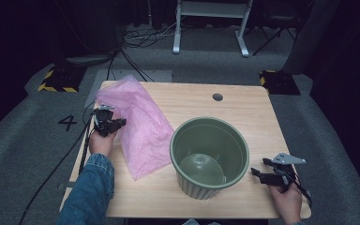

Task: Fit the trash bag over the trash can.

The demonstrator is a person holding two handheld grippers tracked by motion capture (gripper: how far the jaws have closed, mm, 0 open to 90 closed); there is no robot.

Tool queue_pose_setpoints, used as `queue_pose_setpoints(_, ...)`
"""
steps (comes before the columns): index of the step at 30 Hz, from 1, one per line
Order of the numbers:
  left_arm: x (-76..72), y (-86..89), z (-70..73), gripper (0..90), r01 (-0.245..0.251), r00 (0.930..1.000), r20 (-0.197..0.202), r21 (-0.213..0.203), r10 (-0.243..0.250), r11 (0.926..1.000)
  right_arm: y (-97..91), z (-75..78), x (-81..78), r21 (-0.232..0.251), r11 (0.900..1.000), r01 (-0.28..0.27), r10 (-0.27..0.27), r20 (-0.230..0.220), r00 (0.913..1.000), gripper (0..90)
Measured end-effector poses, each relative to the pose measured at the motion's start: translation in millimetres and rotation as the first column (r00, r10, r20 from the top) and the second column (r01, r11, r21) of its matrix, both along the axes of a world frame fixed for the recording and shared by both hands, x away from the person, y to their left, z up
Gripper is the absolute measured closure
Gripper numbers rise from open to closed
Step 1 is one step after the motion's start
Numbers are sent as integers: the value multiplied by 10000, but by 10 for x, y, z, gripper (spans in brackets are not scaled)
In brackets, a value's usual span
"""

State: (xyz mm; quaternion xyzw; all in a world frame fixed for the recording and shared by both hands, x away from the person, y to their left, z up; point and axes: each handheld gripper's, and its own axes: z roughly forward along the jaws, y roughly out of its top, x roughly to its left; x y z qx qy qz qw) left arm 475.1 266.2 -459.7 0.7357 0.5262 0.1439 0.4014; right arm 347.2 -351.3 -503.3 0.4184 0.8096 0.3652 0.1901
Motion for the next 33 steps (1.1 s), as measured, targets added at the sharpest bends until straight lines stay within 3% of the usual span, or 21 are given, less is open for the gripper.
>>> queue_pose_setpoints(5, -137, -83, 206, 825, 825, 9949, 582, -38, -822, 9966, 0, 0, 0, 1, 10000, 0, 0, 0, 10000, 277)
queue_pose_setpoints(9, -199, -112, 313, 826, 1433, 9851, 1000, -276, -1400, 9893, 0, 0, 0, -5, 10000, 3, -3, 2, 10000, 278)
queue_pose_setpoints(14, -253, -86, 420, 830, 1713, 9781, 1308, -638, -1619, 9832, 3, 0, -3, 8, 10000, 0, 0, 12, 10000, 283)
queue_pose_setpoints(21, -431, -57, 718, 832, 2114, 9589, 2045, -515, -1969, 9760, 8, 0, -6, 14, 10000, -15, 15, 15, 10000, 287)
queue_pose_setpoints(22, -431, -57, 718, 832, 2114, 9589, 2045, -515, -1969, 9760, 8, 0, -6, 14, 10000, -15, 15, 15, 10000, 287)
queue_pose_setpoints(23, -484, -54, 792, 833, 2220, 9535, 2194, -483, -2065, 9738, 13, 0, -6, 17, 10000, -47, 47, 26, 10000, 290)
queue_pose_setpoints(24, -484, -54, 792, 832, 2220, 9535, 2194, -483, -2065, 9738, 13, 0, -6, 17, 10000, -47, 47, 26, 10000, 290)
queue_pose_setpoints(33, -635, -24, 1124, 832, 2774, 9227, 2868, -294, -2577, 9603, 15, 0, -4, 33, 10000, -54, 54, 10, 10000, 290)
